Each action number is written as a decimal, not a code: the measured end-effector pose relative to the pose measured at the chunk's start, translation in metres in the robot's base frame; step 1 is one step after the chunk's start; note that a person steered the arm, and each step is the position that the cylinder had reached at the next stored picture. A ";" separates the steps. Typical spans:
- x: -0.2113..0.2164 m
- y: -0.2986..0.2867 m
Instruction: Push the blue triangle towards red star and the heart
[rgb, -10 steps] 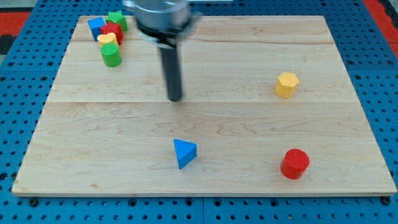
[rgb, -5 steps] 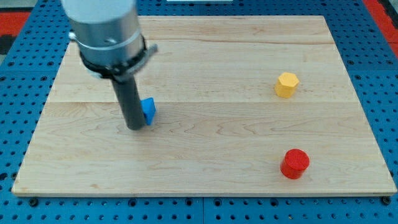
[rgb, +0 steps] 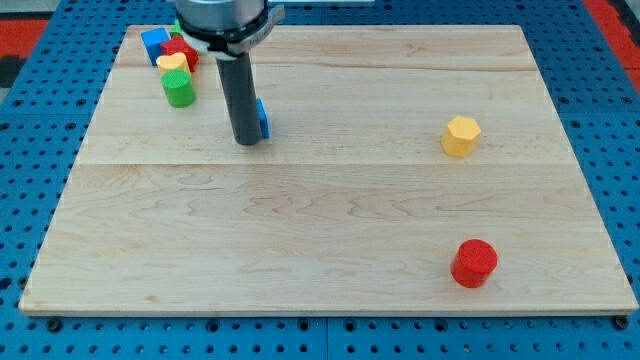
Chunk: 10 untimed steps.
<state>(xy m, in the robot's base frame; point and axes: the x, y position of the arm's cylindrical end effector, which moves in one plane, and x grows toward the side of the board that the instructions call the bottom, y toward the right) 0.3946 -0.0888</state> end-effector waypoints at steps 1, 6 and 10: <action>-0.019 0.005; -0.094 -0.026; -0.102 -0.031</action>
<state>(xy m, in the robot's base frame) 0.2928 -0.1200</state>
